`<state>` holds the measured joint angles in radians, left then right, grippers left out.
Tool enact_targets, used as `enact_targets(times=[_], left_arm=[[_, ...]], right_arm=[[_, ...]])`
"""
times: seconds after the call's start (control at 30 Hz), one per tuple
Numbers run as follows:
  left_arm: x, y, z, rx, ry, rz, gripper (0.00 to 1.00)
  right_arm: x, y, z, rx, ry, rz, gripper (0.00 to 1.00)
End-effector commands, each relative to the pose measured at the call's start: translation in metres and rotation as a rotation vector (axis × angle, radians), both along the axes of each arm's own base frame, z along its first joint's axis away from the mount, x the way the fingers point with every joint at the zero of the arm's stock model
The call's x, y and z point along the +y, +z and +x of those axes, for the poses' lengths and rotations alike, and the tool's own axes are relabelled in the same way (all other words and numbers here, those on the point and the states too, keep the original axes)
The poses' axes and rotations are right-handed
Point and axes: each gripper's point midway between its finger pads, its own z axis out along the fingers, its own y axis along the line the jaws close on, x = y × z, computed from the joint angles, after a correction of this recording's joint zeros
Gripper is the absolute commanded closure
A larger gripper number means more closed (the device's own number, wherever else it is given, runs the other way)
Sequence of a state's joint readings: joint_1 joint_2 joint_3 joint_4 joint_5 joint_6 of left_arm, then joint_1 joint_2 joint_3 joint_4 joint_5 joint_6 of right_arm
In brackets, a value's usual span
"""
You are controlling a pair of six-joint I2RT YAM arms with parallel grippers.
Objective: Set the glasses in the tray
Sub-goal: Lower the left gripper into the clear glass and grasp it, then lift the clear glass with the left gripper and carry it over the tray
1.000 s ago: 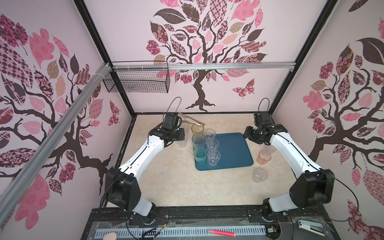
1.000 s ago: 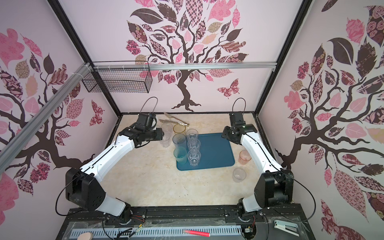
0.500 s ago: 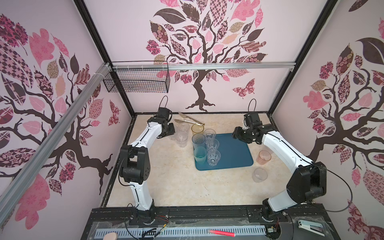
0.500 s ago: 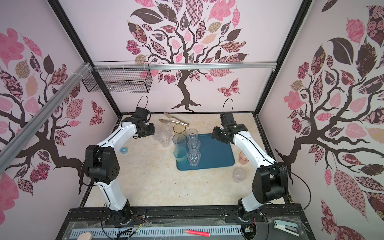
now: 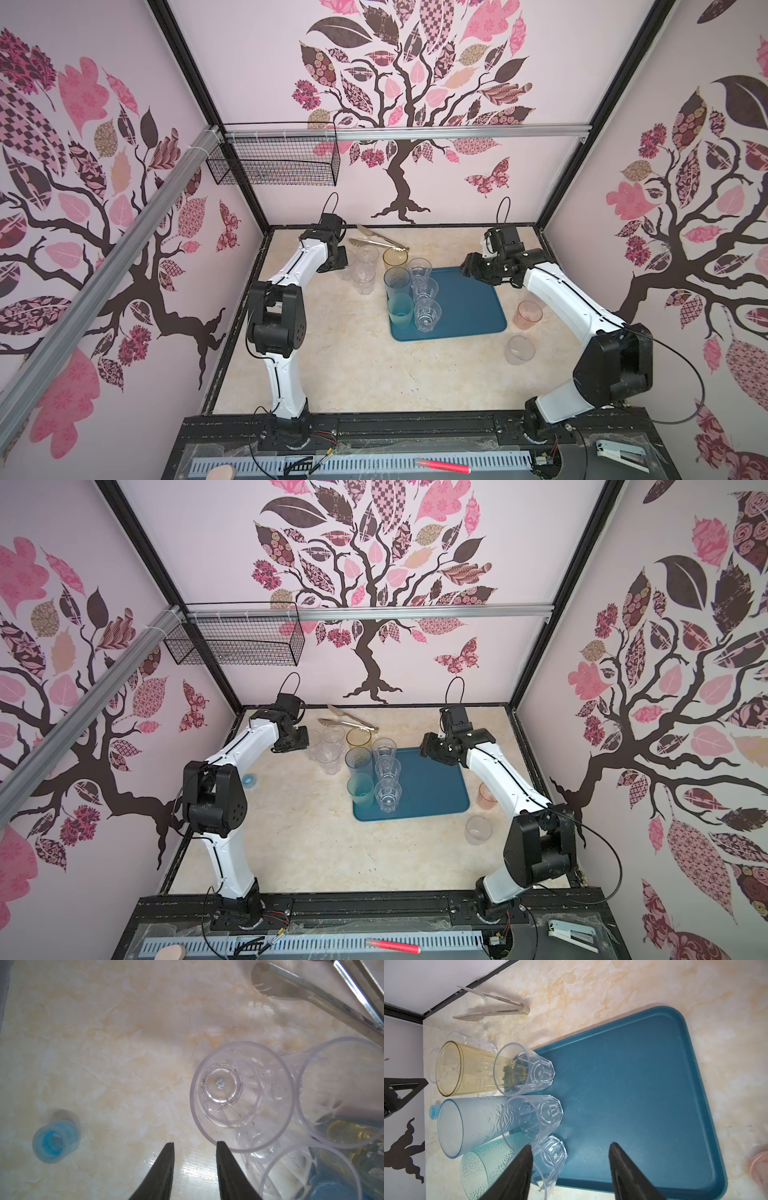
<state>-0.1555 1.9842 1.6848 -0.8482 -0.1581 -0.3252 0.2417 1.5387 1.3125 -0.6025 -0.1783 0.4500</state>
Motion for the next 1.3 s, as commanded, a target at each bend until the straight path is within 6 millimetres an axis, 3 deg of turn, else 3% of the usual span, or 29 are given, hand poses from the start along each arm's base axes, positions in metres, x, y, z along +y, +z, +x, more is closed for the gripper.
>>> enact_targets(times=[0.0, 0.27, 0.43, 0.77, 0.97, 1.07, 1.17, 1.27], left_arm=[[0.004, 0.004, 0.014, -0.02, -0.002, 0.026, 0.63], [0.005, -0.008, 0.021, -0.012, -0.001, 0.034, 0.65], [0.007, -0.022, 0.021, 0.014, 0.005, 0.038, 0.76], [0.016, -0.004, 0.02, -0.035, 0.014, 0.065, 0.97], [0.022, 0.021, 0.008, -0.065, 0.019, 0.08, 1.0], [0.026, 0.043, -0.001, -0.094, 0.028, 0.085, 1.0], [0.027, 0.078, -0.014, -0.147, 0.036, 0.071, 1.0], [0.028, 0.13, -0.028, -0.247, 0.034, 0.062, 1.0]], right_arm=[[0.002, -0.006, -0.004, 0.014, 0.024, 0.001, 0.38], [0.004, -0.016, -0.009, 0.034, 0.03, 0.012, 0.38], [0.004, -0.016, -0.01, 0.033, 0.032, 0.016, 0.39], [0.005, -0.024, -0.013, 0.042, 0.034, 0.022, 0.39], [0.005, -0.025, -0.013, 0.041, 0.035, 0.024, 0.39], [0.006, -0.022, -0.012, 0.034, 0.033, 0.028, 0.4], [0.007, -0.019, -0.011, 0.029, 0.033, 0.035, 0.4], [0.007, -0.011, -0.01, 0.014, 0.031, 0.042, 0.39]])
